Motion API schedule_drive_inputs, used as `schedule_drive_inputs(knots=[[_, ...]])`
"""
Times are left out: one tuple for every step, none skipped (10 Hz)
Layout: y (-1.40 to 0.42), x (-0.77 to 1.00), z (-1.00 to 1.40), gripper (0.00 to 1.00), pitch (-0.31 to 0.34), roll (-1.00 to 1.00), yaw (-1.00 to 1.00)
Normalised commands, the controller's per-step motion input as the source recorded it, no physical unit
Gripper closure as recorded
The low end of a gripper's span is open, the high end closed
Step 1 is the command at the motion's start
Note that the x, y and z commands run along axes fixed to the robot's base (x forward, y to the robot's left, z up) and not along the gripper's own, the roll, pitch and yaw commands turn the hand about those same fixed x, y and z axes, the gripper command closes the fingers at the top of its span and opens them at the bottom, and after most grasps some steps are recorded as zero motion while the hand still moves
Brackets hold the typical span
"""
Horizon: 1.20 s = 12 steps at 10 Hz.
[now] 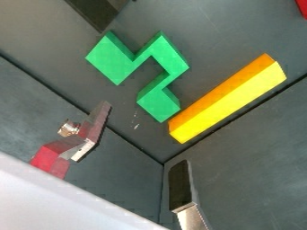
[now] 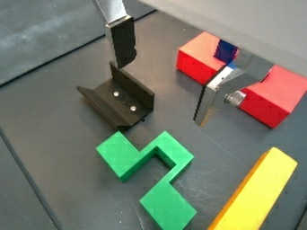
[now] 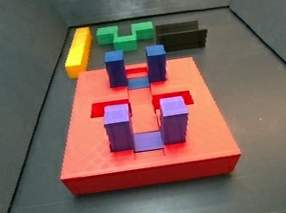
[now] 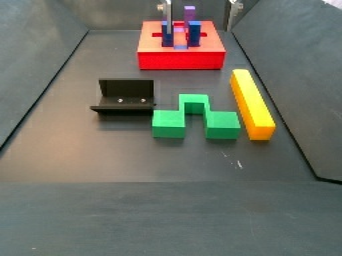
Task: Pick up the yellow object. Move up. Move to above the board. Insert the yellow object.
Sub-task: Pick up the yellow object.
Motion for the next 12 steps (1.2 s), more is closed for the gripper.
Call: schedule_drive_inputs(knots=[[0.0,0.0,-0.03,0.0,-0.003,-0.01,0.0],[-0.01,-0.03,-0.27,0.0,-0.059,-0.04,0.0],[-0.12,-0.03,-0.35,0.0,-0.069,0.0,-0.04],[-0.16,-0.15,-0.4,0.0,-0.074,0.0,-0.04],[-0.21,-0.41,-0.34,0.0,-0.1,0.0,0.0],[-0.44,-0.38,-0.17,0.0,-0.113,0.0,0.16],[-0.45,-0.36,-0.14,0.0,-0.116,0.0,0.18],[-0.46,-0.45,-0.17,0.0,-0.141,0.0,0.18],[-0.34,-0.49,-0.25,0.0,-0.143,0.01,0.12],[-0.26,-0.56,-0.31,0.0,-0.159,0.05,0.02],[-0.13,-0.6,-0.33,0.0,-0.163,0.04,0.0],[-0.04,-0.6,-0.36,0.0,-0.164,0.03,0.0]])
